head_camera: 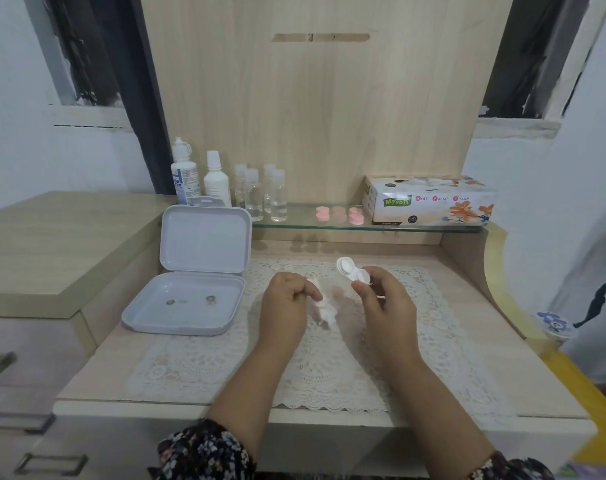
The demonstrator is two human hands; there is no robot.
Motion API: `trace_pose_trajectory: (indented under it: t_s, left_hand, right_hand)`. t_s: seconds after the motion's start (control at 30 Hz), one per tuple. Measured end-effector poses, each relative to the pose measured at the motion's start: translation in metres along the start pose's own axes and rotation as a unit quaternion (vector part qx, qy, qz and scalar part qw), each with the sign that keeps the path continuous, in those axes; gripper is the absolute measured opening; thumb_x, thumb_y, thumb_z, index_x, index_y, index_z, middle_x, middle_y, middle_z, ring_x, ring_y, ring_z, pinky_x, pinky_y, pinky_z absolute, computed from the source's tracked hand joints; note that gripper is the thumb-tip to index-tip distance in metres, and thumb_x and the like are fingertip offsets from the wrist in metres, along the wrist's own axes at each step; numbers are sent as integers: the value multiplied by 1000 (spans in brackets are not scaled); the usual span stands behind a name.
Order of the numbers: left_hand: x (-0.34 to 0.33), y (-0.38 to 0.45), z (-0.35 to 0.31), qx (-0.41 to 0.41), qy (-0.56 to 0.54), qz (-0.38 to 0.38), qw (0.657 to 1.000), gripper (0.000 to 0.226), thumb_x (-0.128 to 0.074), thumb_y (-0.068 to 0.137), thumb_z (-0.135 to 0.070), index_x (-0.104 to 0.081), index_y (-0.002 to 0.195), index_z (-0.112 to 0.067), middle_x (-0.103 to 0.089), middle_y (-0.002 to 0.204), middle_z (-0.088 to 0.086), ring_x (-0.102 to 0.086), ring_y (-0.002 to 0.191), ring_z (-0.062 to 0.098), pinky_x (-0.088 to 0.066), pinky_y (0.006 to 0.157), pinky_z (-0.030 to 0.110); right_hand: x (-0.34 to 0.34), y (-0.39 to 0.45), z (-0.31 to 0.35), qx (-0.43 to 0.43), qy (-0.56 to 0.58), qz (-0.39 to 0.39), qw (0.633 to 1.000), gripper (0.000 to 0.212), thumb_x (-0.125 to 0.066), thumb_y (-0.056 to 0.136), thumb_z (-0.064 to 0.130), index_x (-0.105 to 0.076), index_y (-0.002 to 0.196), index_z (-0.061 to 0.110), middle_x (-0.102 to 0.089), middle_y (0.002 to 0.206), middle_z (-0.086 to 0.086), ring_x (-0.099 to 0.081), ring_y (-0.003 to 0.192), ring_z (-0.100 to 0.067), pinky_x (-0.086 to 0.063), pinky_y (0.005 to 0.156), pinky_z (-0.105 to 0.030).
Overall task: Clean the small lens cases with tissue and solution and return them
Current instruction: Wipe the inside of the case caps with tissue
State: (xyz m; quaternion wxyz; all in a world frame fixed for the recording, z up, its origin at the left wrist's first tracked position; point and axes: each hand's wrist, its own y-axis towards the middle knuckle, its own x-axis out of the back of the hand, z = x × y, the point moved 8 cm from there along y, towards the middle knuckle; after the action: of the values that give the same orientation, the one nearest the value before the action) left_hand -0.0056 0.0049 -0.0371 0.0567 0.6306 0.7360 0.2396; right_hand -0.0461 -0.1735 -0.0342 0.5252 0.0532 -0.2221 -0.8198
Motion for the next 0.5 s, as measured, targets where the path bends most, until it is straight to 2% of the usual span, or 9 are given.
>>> trace_pose_trajectory:
  t_s: [0.03,0.1,0.17,0.23,0.27,0.33,0.4,0.47,0.5]
  left_hand:
    - [0,-1,-1,2,-5,0,1000,53,-45,80,15,-64,64,-31,-63,92,-3,-58,92,9,-41,82,11]
    - [-3,-1,1,30,-46,14,998,46,-45,86,11,-68,80,-30,-67,96,-3,-62,93,11,-49,82,20]
    - [-6,-2,3,75,-84,30,993,30,-50,91,1,-68,87,-22,-69,92,-1,-66,86,16,-56,69,32]
    - [-8,-3,7,132,-115,39,984,19,-52,93,-7,-69,88,-15,-70,86,8,-68,75,23,-55,52,35]
    - [-8,-4,10,158,-134,41,978,21,-51,93,-8,-70,87,-14,-71,86,11,-68,73,26,-54,54,35]
    - [-12,-5,14,198,-198,63,958,25,-48,92,-8,-72,87,-12,-70,93,20,-67,81,34,-51,66,40]
    - [-22,-10,13,246,-303,110,914,27,-46,94,-15,-71,94,-4,-68,101,26,-64,93,42,-49,77,46]
    - [-35,-17,6,288,-382,179,859,42,-40,100,-31,-64,109,3,-67,110,24,-63,102,40,-47,90,50]
    - [-40,-20,3,295,-394,208,845,50,-38,100,-37,-60,115,5,-65,114,24,-63,104,38,-47,94,52]
  right_hand:
    - [-2,-1,2,7,7,10,1000,20,-60,94,20,-61,102,38,-63,101,15,-58,90,2,-45,73,-13]
    - [-7,-2,2,12,11,39,999,21,-62,92,17,-64,103,35,-66,100,14,-60,89,0,-47,74,-13]
    - [-14,-3,1,8,6,76,997,21,-65,90,16,-68,105,31,-68,99,13,-62,89,-3,-50,77,-19]
    - [-19,-4,1,14,-16,107,994,23,-66,88,16,-69,106,30,-68,99,14,-61,90,-2,-49,78,-20]
    - [-21,-5,1,17,-30,116,993,23,-67,88,16,-69,106,30,-67,99,14,-60,90,-1,-48,79,-19]
    - [-20,-4,0,18,-35,117,992,23,-67,88,16,-69,106,30,-66,98,15,-59,89,0,-47,79,-18]
    - [-16,-1,-2,7,-8,95,995,23,-68,86,14,-70,103,30,-65,97,17,-59,88,0,-48,79,-22]
    - [-13,1,-2,11,-2,80,997,23,-70,85,14,-70,100,32,-63,96,18,-58,89,0,-48,79,-24]
    - [-14,1,-1,25,-16,82,996,23,-70,85,14,-70,99,32,-62,96,20,-58,91,0,-48,80,-24]
